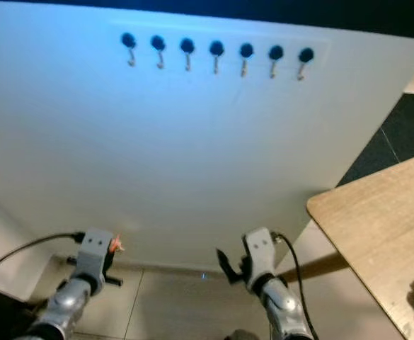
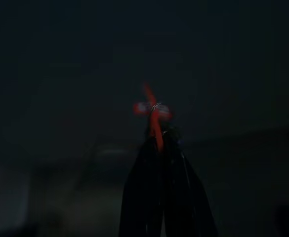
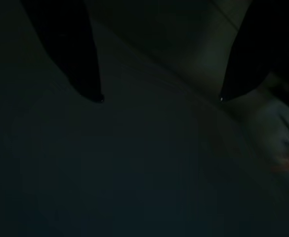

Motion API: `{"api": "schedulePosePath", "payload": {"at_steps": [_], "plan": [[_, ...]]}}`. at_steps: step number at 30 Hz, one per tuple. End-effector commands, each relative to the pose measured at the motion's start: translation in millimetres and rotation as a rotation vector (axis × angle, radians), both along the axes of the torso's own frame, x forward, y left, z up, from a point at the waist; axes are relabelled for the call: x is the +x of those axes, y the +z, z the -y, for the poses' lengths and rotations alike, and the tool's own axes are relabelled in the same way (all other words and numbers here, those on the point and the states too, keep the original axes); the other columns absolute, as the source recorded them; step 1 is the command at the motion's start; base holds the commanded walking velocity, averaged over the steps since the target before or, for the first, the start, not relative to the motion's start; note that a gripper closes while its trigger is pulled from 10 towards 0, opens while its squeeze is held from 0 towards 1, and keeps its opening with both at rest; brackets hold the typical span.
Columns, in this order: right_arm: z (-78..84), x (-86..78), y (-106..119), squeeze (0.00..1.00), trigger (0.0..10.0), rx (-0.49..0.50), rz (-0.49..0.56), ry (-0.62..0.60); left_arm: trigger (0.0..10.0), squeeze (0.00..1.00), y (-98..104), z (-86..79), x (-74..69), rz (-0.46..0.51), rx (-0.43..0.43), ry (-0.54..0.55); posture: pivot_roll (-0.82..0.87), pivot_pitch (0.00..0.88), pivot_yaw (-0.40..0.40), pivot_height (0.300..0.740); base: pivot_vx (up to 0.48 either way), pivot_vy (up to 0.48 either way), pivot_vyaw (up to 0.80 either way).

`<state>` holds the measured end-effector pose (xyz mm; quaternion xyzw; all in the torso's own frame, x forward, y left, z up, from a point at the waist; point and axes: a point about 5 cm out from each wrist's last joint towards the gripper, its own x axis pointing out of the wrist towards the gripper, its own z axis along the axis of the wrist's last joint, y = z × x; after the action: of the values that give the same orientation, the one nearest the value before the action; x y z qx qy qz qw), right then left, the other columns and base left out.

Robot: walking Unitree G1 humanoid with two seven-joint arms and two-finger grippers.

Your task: Hang keys on a hook

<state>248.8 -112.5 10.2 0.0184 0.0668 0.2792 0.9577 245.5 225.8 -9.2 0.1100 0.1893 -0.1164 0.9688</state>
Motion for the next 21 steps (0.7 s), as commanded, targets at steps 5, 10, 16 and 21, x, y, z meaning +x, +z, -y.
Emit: {"api": "schedulePosePath", "payload": {"at_steps": [5, 10, 16, 21], "plan": [[-5.6, 6.6, 45, 0.00, 10.0, 0.246, 0.135, 0.044, 10.0, 0.00, 55, 19.0, 20.3, 0.255, -0.178, -0.289, 0.05, 0.073, -0.059, 0.740, 0.000, 0.000, 0.00], [3.4, 1.4, 69, 0.00, 10.0, 0.318, 0.196, 0.066, 10.0, 0.00, 84, 31.6, 28.6, 0.292, -0.234, -0.436, 0.04, 0.074, -0.058, 0.740, 0.000, 0.000, 0.00], [21.0, -19.5, 87, 0.00, 10.0, 0.302, 0.217, 0.122, 10.0, 0.00, 113, 41.8, 35.8, 0.329, -0.283, -0.564, 0.03, 0.072, -0.052, 0.740, 0.000, 0.000, 0.00], [24.7, -25.2, 85, 0.00, 10.0, 0.165, 0.268, 0.129, 10.0, 0.00, 123, 44.8, 36.4, 0.342, -0.286, -0.608, 0.02, 0.070, -0.051, 0.740, 0.000, 0.000, 0.00]]}}
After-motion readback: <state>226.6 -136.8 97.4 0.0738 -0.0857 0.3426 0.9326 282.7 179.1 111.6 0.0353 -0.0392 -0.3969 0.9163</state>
